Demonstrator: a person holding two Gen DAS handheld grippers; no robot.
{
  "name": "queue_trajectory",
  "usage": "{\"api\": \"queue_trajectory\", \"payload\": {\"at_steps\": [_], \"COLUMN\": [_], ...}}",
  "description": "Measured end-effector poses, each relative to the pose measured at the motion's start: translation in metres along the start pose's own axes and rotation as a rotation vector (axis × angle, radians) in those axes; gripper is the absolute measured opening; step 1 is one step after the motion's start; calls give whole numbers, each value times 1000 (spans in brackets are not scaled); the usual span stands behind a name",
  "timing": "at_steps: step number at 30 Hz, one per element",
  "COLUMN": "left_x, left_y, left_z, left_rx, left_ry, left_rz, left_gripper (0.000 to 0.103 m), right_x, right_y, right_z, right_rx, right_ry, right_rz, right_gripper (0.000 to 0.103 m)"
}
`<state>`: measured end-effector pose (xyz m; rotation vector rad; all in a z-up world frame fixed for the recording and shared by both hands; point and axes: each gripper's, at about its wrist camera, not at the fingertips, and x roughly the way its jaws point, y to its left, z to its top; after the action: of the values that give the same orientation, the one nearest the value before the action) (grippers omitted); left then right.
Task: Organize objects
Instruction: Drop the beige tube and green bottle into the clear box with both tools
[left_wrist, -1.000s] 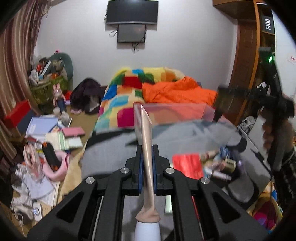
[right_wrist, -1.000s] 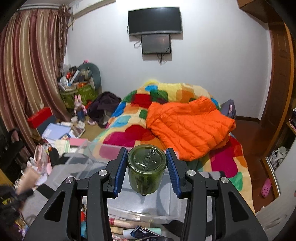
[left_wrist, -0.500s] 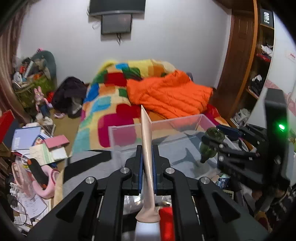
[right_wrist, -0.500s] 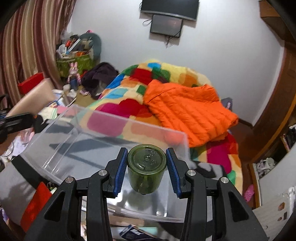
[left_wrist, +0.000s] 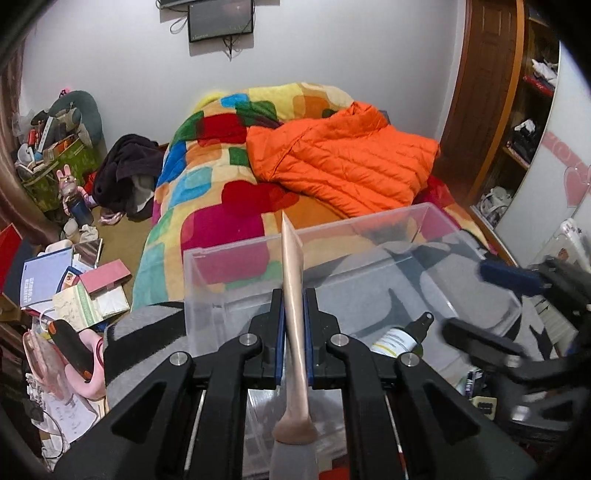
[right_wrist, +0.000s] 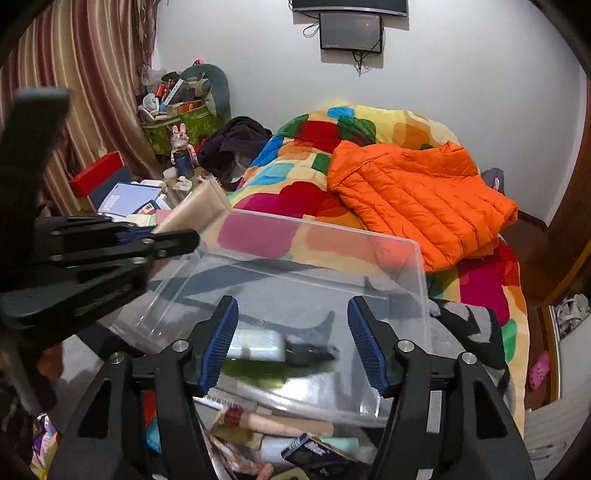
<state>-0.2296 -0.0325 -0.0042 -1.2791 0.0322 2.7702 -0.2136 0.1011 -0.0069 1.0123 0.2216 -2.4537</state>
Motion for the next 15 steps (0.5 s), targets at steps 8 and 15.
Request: {"api": "queue_trajectory", "payload": {"at_steps": [8, 15], "left_x": [-11, -55], "left_y": [3, -8], "left_z": [-7, -34], "left_rx": [-26, -10], "left_ry": [-4, -72], "left_rz": [-20, 8], "left_gripper": [20, 53], "right_x": [-29, -47], "right_y": [-10, -17], "right_z": [-18, -42], "right_rx": [2, 5], "right_ry": [-32, -33], "right_rz": [-31, -95], "right_gripper": [71, 75]}}
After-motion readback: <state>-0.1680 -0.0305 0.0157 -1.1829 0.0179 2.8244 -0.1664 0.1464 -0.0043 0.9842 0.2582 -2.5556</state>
